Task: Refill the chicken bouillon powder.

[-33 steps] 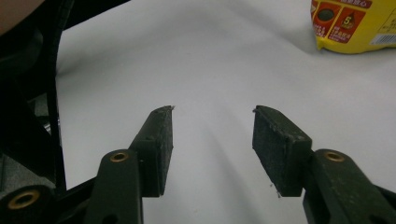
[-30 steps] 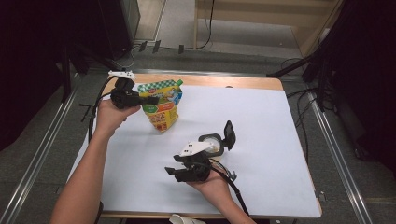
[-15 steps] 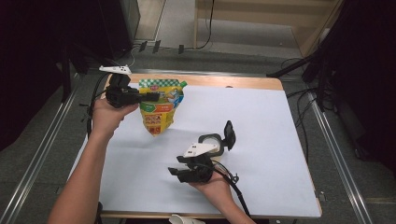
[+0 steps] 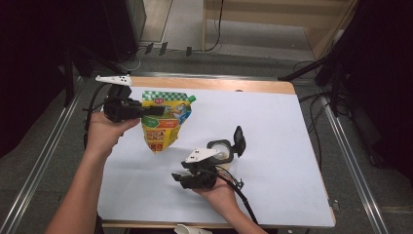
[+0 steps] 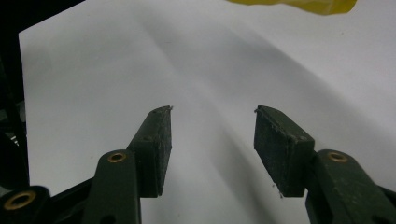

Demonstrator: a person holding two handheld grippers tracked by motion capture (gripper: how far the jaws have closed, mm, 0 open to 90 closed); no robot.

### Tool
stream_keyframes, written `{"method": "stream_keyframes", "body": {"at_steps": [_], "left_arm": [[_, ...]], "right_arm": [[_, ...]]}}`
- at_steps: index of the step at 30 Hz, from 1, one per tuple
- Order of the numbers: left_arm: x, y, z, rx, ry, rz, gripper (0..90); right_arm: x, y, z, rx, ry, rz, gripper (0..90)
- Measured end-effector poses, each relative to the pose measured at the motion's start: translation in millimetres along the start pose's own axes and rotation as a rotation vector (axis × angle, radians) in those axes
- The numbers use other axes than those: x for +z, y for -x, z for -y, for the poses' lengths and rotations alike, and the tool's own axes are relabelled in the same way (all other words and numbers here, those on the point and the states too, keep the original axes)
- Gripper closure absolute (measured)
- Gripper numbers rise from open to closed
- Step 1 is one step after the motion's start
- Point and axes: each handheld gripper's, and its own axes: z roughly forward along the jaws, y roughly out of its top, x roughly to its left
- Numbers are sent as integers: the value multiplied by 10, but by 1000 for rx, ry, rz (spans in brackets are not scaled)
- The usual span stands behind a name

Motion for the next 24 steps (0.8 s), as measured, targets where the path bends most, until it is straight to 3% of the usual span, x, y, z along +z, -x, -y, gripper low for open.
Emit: {"method": "stream_keyframes", "body": {"at_steps": [8, 17, 24], "left_arm": [[52, 118, 57, -6, -34, 41, 900], [88, 319, 79, -2, -57, 84, 900], [57, 418, 80, -11, -59, 107, 900]], "right_arm": [[77, 0, -11, -15, -2, 51, 509], [113, -1, -4, -25, 49, 135, 646], [150, 37, 30, 4, 48, 150, 730]]}}
